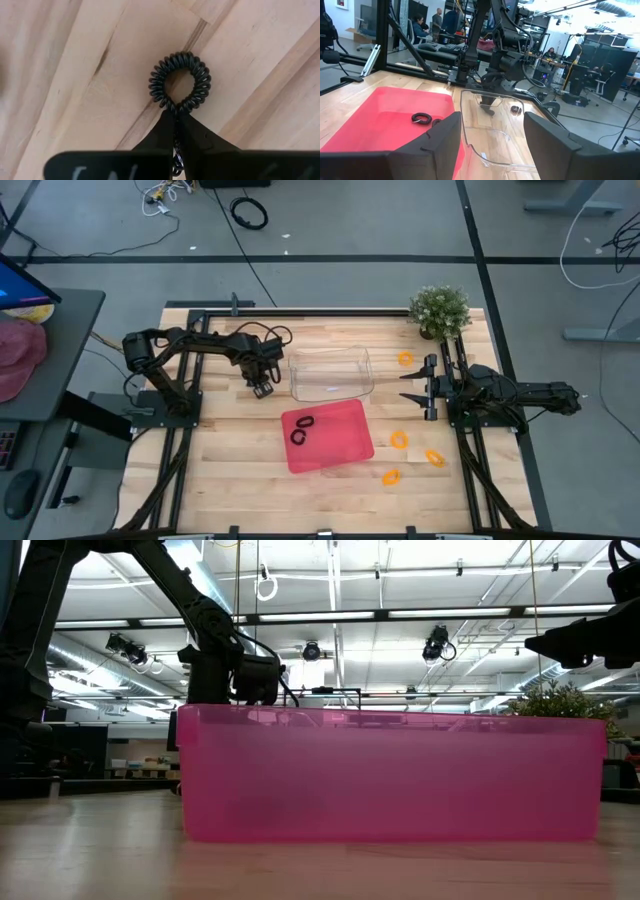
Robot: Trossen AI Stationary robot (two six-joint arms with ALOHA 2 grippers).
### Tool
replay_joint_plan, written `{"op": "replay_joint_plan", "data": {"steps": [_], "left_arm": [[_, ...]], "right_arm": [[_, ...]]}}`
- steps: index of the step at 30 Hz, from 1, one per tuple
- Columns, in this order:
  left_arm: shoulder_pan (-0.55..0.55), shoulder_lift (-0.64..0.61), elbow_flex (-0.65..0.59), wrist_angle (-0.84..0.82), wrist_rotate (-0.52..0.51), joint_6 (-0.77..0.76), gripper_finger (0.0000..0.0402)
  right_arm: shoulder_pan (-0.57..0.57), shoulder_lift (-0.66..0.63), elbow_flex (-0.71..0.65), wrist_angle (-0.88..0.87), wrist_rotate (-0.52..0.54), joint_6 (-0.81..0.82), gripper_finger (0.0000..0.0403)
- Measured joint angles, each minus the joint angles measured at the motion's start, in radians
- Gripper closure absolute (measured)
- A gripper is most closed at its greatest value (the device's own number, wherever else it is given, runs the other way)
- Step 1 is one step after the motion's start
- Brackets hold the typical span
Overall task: Sort spring keychains
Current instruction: Put the bottom black spring keychain into the red bin
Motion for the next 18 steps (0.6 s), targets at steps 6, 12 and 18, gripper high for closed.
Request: {"op": "replay_joint_plan", "data": {"steps": [6, 12, 18], "left_arm": [[0.0, 0.0, 0.0, 0.0, -0.006, -0.001, 0.0392], [0.0, 0.0, 0.0, 0.0, -0.009, -0.003, 0.0392], [0.001, 0.0, 0.0, 0.0, -0.01, -0.003, 0.0392]], "right_arm": [[0.0, 0.0, 0.0, 0.0, 0.0, 0.0, 0.0181], [0.0, 0.0, 0.0, 0.0, 0.0, 0.0, 0.0181], [0.0, 0.0, 0.0, 0.0, 0.0, 0.0, 0.0181]]}}
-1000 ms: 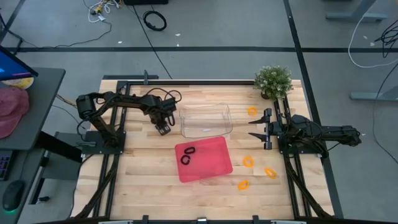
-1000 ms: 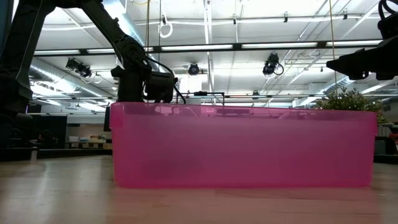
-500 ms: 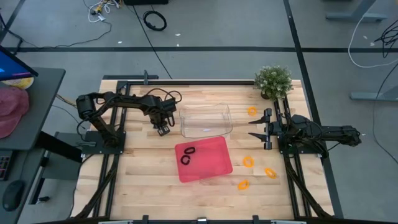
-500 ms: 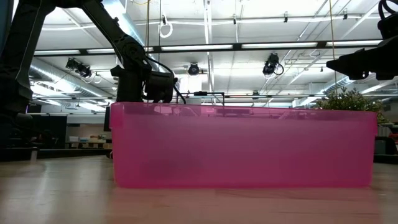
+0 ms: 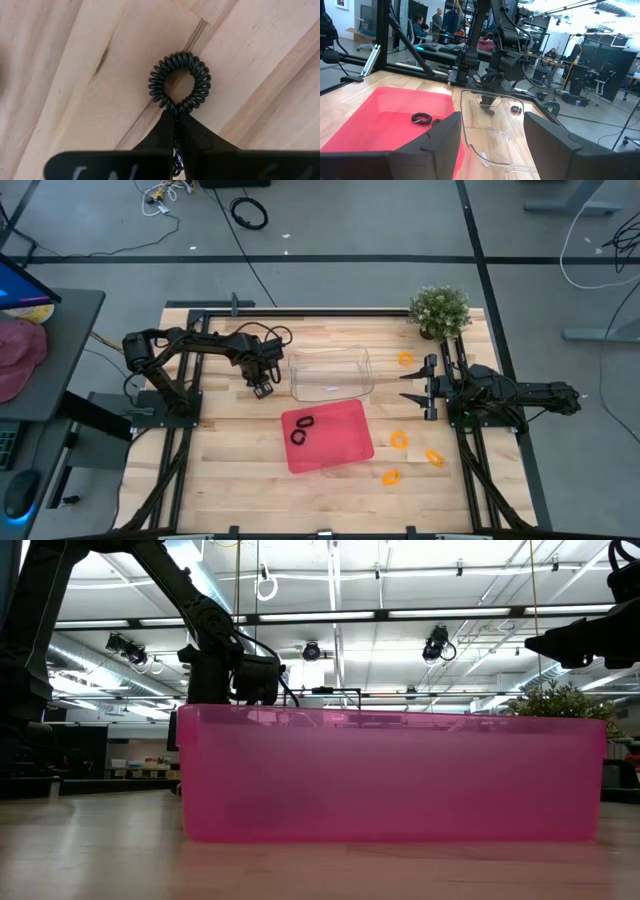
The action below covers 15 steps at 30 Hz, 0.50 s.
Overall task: Sort spring keychains
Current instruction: Put the bottom black spring keychain into the red bin
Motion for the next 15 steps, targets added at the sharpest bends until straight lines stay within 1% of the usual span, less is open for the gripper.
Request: {"op": "replay_joint_plan", "data": {"steps": [15], "left_arm": [[0.0, -0.004, 0.007, -0.009, -0.014, 0.0, 0.0392]], "right_arm": [[0.0, 0.0, 0.0, 0.0, 0.0, 0.0, 0.0181]]}}
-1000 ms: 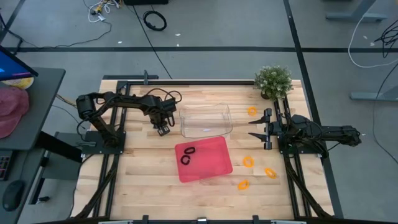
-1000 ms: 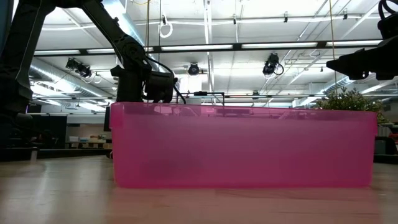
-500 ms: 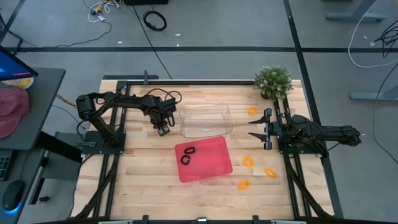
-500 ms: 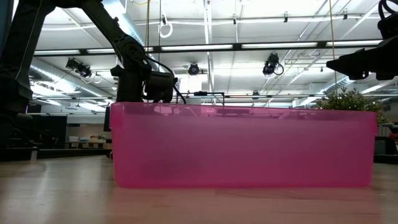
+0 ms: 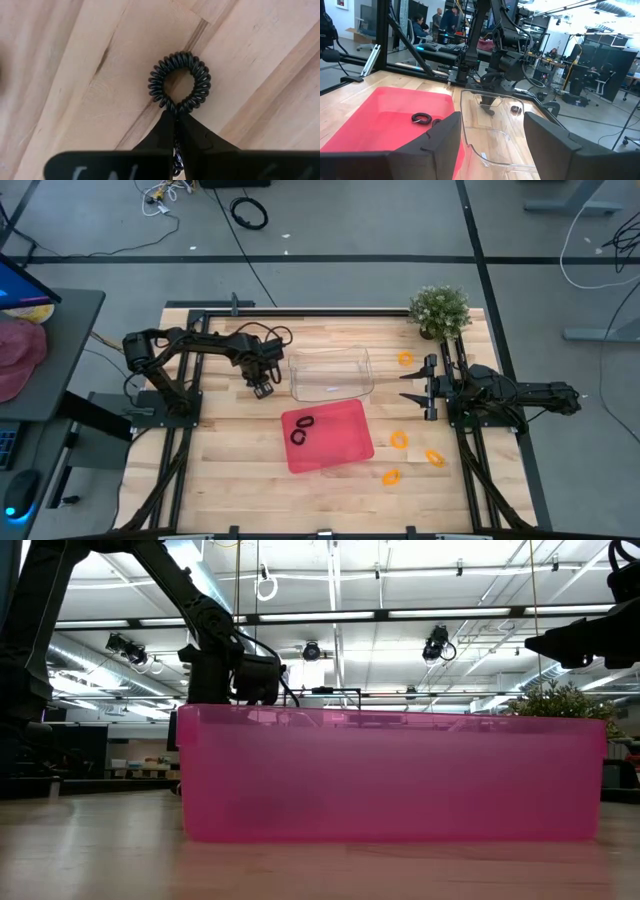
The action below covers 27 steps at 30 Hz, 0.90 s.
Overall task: Sort spring keychains
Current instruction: Put the bottom black spring keychain into the red bin
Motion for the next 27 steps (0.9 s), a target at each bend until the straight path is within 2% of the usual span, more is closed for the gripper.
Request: {"op": "replay_joint_plan", "data": {"steps": [5, 8, 14, 27], "left_arm": [[-0.022, -0.035, 0.005, -0.04, -0.038, 0.0, 0.0393], [-0.033, -0.058, -0.003, -0.105, -0.086, 0.0, 0.0393], [-0.037, -0.065, 0.002, -0.12, -0.175, -0.011, 0.0393], [-0.037, -0.123, 0.006, -0.059, -0.178, 0.04, 0.0394]], "right_arm": [[0.0, 0.0, 0.0, 0.0, 0.0, 0.0, 0.0181], [0.0, 0.0, 0.0, 0.0, 0.0, 0.0, 0.0181], [0.0, 0.0, 0.0, 0.0, 0.0, 0.0, 0.0181], [0.0, 0.0, 0.0, 0.0, 0.0, 0.0, 0.0181]]}}
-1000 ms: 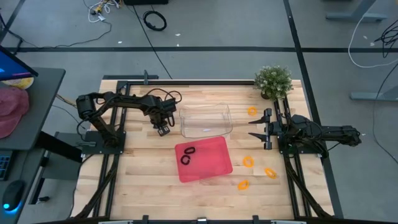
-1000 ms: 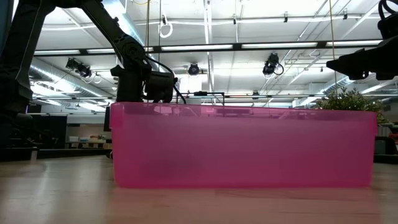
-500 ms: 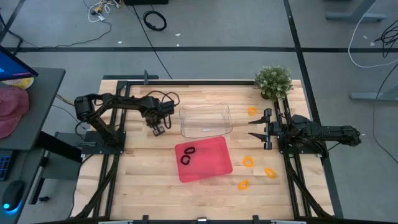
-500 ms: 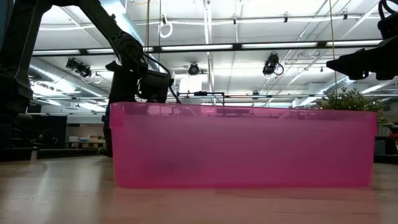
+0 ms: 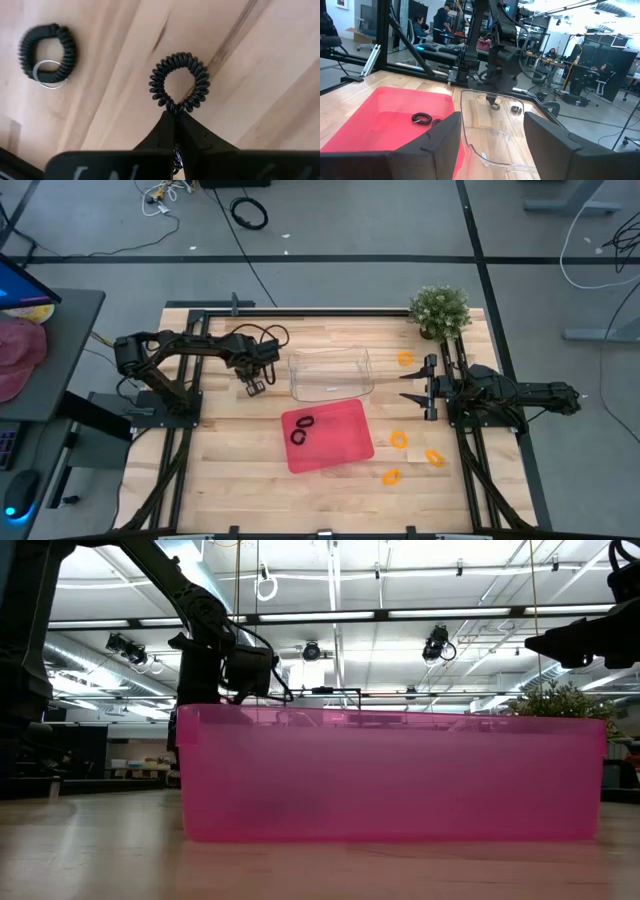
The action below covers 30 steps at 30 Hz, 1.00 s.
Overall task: Sort spring keychains
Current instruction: Put the bottom black spring keychain into the red bin
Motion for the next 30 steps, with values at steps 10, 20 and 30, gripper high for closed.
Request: {"op": "replay_joint_plan", "data": {"steps": [10, 20, 30], "left_arm": [[-0.024, -0.156, 0.002, -0.003, 0.006, 0.002, 0.0394], [-0.078, -0.268, 0.003, -0.003, 0.017, -0.004, 0.0394], [-0.157, -0.332, 0.003, 0.061, 0.065, -0.03, 0.0394]], "right_arm": [[0.0, 0.0, 0.0, 0.0, 0.0, 0.0, 0.0181], [0.0, 0.0, 0.0, 0.0, 0.0, 0.0, 0.0181], [0.0, 0.0, 0.0, 0.0, 0.0, 0.0, 0.0181]]}}
